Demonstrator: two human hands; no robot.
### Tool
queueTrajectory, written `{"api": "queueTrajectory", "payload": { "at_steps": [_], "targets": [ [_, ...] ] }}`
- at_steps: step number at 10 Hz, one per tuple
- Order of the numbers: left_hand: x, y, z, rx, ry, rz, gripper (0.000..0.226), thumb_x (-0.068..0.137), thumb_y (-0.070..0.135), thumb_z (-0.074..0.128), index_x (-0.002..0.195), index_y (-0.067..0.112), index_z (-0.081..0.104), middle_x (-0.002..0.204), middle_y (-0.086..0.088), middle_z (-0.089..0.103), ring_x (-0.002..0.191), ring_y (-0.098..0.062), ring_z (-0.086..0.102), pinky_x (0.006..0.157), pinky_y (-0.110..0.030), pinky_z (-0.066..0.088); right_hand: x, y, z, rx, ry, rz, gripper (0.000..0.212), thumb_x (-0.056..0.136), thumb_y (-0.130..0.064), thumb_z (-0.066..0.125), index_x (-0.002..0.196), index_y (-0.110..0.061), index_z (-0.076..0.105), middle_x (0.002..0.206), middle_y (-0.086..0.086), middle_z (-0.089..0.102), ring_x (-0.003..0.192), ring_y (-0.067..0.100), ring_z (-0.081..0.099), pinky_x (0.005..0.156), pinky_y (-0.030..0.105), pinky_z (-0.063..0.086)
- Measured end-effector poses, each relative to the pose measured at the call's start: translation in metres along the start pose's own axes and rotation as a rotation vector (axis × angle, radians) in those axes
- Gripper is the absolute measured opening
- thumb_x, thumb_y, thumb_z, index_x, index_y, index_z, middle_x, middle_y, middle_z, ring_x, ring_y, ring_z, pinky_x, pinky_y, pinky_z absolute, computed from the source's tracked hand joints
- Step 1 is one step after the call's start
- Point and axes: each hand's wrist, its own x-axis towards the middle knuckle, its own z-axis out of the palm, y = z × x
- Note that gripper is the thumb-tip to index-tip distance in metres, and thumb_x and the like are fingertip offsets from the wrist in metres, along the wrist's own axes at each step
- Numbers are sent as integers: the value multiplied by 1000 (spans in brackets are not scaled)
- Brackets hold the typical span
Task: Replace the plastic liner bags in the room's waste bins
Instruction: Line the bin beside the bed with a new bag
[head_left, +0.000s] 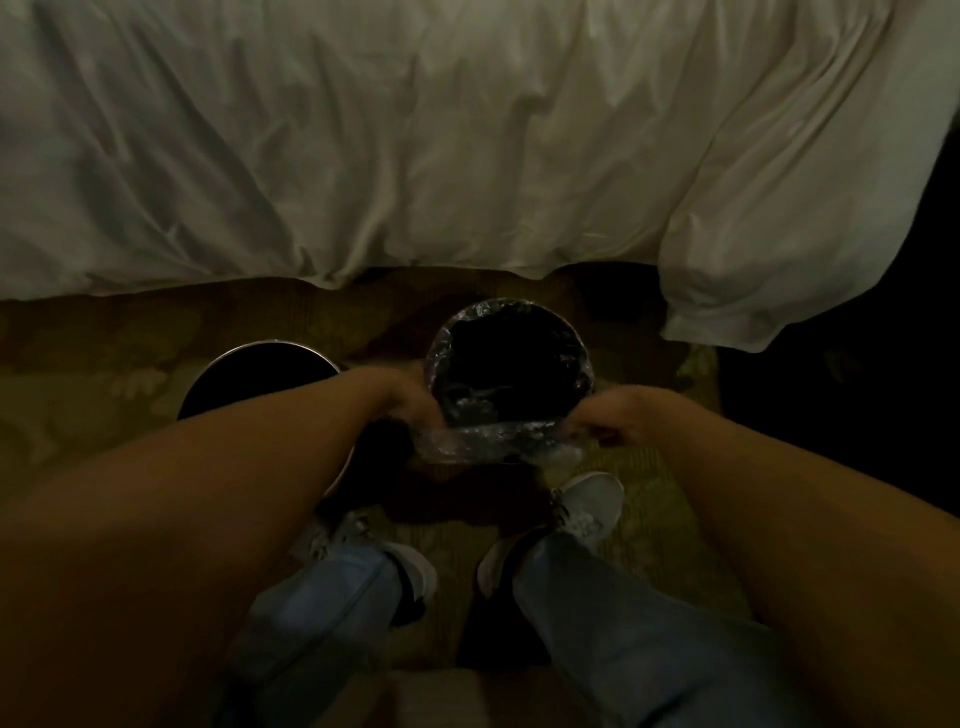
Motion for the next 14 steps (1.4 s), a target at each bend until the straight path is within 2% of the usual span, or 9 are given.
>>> {"api": "queueTrajectory", "payload": {
  "at_steps": [1, 3, 6, 7, 8, 10, 11, 13, 14],
  "targets": [
    [-5, -12, 21, 141, -214, -106, 54, 81, 32, 80, 126, 8, 64, 122, -11, 67, 109, -28, 65, 98, -41, 53, -8, 22, 14, -21, -80, 59, 6, 91, -11, 65, 96, -14, 66, 117, 6, 63, 109, 22, 59, 98, 36, 48],
    [-6, -1, 59, 270, 86, 43, 63, 94, 25, 67, 149, 13, 40, 148, -6, 44, 133, -24, 48, 106, -24, 37, 4, 37, 32, -50, 14, -18, 14, 93, -15, 67, 96, -22, 55, 94, 0, 63, 93, 19, 63, 81, 35, 51],
    [37, -12, 79, 95, 200, -71, 65, 99, 44, 52, 155, 18, 31, 160, -12, 30, 141, -32, 38, 117, -42, 34, 47, 35, 35, -54, 165, 4, 32, 94, 4, 53, 69, -14, 44, 74, 7, 51, 63, 17, 51, 67, 33, 50],
    [46, -11, 79, -779, 289, -213, 30, 101, 21, 54, 130, 13, 56, 131, -16, 58, 106, -31, 62, 81, -37, 59, 55, 39, 34, 129, 222, 50, 32, 98, 2, 48, 71, -14, 42, 75, 6, 47, 63, 18, 49, 78, 38, 54],
    [44, -22, 82, -1022, 142, -300, 14, 104, 18, 49, 94, 15, 59, 88, -6, 62, 67, -16, 55, 41, -19, 51, 41, 35, 38, 506, 118, 173, 20, 103, -9, 47, 84, -9, 53, 74, 8, 52, 61, 19, 52, 53, 33, 55],
    [-12, -8, 85, -1651, -309, -213, 54, 102, 50, 42, 123, 4, 62, 126, -29, 62, 119, -47, 57, 96, -58, 52, 1, 31, 42, 1221, -187, 225, 39, 104, -41, 38, 118, -8, 54, 125, 24, 50, 112, 53, 53, 78, 64, 56],
    [-12, 3, 86, -1775, -348, -92, 62, 99, 58, 35, 132, 11, 58, 134, -23, 57, 125, -44, 52, 109, -61, 38, -7, 21, 50, 1357, -191, 107, 48, 102, -50, 33, 110, -10, 57, 118, 21, 54, 107, 47, 53, 97, 70, 44],
    [-14, -1, 87, -1738, -249, -226, 69, 94, 70, 36, 132, 16, 57, 134, -20, 56, 124, -48, 50, 100, -72, 39, -36, 10, 56, 1250, 38, 193, 38, 104, -40, 36, 102, -7, 55, 106, 18, 56, 94, 38, 55, 89, 60, 50],
    [-51, 1, 72, -1594, -97, -288, 52, 101, 52, 40, 124, 9, 56, 115, -20, 58, 117, -43, 51, 105, -65, 38, -61, 3, 55, 1046, 188, 203, 33, 107, -28, 35, 82, -8, 47, 77, 9, 49, 64, 24, 56, 62, 36, 52]
  ]
}}
